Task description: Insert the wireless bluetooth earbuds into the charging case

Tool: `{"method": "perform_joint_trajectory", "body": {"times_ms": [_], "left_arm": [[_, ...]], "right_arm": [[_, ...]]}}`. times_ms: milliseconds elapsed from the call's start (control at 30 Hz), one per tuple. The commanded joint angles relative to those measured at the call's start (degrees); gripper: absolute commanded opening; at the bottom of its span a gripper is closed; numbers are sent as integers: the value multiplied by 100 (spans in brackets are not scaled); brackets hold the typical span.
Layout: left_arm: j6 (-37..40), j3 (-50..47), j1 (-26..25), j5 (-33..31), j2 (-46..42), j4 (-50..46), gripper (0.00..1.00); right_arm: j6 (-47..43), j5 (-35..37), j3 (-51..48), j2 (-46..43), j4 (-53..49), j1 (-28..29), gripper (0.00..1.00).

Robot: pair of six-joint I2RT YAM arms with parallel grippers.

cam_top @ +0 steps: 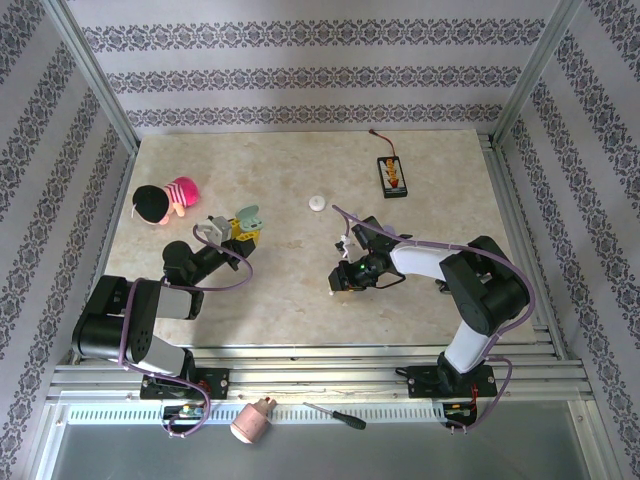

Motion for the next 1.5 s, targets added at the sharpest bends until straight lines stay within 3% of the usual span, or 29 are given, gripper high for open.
{"method": "perform_joint_trajectory", "body": {"times_ms": [0,433,800,1000,1233,1467], "left_arm": [[64,107,-66,85,52,369,22],[65,107,-77,108,65,366,22],[143,108,-173,117,11,365,21],[399,124,-526,-43,-38,365,21],[1053,201,-1271,-684,79,365,21],[1371,476,-1835,-1017,309,365,21]], "right_arm": [[49,-140,-13,60,131,-13,23],[128,-134,37,229,307,4,27],[41,141,71,-241,-9,-4,18],[-50,708,349,-912,-430,13,17],[-189,1318,1061,-1690,-1029,190,17],[-302,1676,1812,-1808,-1092,510,17]]}}
